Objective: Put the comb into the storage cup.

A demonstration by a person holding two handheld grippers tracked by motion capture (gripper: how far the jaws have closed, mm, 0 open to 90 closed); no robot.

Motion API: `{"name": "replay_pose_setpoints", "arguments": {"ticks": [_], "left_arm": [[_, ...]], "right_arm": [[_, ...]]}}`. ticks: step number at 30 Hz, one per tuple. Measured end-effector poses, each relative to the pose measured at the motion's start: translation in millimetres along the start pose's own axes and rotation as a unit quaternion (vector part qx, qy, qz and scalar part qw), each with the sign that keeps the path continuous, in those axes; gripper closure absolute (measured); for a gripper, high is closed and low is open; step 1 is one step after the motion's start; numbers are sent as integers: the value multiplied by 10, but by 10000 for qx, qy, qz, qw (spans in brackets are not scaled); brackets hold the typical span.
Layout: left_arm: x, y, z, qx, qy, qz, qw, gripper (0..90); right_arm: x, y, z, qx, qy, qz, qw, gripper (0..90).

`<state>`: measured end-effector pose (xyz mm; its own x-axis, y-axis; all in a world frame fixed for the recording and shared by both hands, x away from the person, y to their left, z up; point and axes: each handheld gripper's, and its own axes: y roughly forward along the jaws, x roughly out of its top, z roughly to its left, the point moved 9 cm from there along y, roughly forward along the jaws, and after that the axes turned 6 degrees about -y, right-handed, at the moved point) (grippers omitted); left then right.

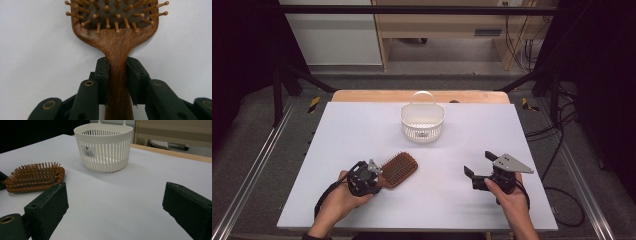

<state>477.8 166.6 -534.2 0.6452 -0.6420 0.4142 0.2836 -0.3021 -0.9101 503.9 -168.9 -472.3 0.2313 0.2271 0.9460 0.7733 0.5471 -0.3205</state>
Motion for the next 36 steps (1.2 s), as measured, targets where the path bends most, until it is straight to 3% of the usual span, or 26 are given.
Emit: {"name": "replay_pose_setpoints", "arguments": {"ticks": [14,36], "left_arm": [[-24,-8,-10,68,7,-240,9997,718],[-10,-11,-4,80,-58,-326,9994,719]], "right_arm": [[-8,21,31,29,-20,37,10000,65],[-4,22,24,38,-5,22,10000,65]]}}
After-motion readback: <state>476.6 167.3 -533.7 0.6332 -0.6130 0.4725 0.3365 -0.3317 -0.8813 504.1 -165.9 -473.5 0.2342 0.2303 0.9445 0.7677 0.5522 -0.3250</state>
